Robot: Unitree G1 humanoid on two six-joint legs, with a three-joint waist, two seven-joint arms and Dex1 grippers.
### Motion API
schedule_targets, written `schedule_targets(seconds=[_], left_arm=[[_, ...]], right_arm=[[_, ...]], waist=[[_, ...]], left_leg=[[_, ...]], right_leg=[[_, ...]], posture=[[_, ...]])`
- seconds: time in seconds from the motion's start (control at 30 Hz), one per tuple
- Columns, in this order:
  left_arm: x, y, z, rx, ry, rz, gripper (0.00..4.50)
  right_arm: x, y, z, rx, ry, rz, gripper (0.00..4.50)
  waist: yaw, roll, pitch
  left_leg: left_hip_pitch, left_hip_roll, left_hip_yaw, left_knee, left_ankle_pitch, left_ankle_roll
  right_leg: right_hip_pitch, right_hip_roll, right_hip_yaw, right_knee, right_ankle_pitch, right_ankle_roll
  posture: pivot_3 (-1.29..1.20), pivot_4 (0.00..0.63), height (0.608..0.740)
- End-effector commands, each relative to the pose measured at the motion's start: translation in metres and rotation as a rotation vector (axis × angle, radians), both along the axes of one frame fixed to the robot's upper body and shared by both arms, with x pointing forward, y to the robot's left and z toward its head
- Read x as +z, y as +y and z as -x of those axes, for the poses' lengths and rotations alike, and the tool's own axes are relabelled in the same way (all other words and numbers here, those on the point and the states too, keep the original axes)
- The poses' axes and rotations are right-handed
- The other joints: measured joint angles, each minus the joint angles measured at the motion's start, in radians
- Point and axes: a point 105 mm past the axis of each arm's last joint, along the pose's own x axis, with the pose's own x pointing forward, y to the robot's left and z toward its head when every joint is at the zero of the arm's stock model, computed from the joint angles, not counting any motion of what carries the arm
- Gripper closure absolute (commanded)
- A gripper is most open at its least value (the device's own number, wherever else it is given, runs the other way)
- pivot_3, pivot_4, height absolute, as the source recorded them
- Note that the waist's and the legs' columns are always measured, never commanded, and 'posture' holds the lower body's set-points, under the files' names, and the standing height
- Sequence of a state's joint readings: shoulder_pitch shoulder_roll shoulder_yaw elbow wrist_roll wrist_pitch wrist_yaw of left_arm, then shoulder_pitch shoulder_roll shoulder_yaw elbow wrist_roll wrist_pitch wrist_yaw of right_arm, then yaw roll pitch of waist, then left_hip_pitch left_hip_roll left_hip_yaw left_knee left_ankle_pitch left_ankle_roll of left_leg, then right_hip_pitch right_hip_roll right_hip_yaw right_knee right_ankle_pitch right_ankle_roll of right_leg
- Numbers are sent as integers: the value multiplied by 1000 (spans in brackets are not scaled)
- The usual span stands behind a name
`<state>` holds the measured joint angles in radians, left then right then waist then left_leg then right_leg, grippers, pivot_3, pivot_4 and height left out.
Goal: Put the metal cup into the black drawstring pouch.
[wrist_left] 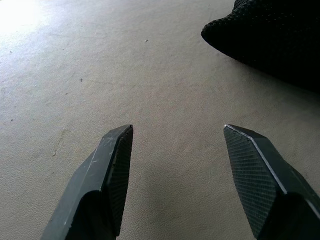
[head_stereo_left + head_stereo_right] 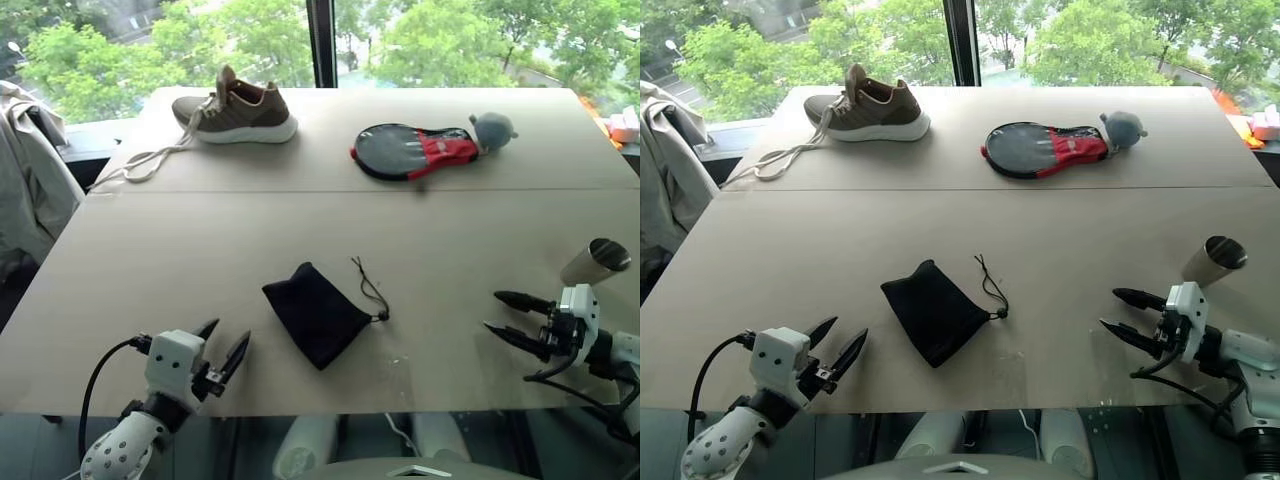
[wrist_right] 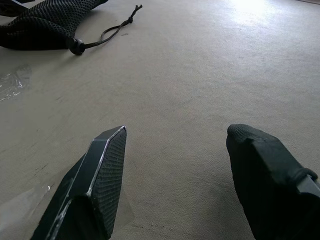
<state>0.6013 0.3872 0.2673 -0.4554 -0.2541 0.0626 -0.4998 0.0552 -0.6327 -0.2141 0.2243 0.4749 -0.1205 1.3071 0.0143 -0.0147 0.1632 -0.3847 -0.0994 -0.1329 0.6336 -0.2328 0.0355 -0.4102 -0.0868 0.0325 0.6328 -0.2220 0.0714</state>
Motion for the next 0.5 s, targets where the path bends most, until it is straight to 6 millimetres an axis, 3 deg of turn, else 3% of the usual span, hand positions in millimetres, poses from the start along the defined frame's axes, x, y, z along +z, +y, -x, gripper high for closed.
schedule_targets(seconds=[0.03, 0.5], left_arm=[[9, 0, 0, -17, -31, -17, 1546], [13, -6, -1, -23, -34, -4, 1546]], right_arm=[[11, -4, 0, 1, -52, 14, 1297], [11, -2, -1, 9, -54, 0, 1297]], waist=[[0, 0, 0], [0, 0, 0]], left_leg=[[0, 0, 0, 0, 0, 0], [0, 0, 0, 0, 0, 0]], right_leg=[[0, 0, 0, 0, 0, 0], [0, 0, 0, 0, 0, 0]], posture=[[0, 150, 736], [0, 150, 736]])
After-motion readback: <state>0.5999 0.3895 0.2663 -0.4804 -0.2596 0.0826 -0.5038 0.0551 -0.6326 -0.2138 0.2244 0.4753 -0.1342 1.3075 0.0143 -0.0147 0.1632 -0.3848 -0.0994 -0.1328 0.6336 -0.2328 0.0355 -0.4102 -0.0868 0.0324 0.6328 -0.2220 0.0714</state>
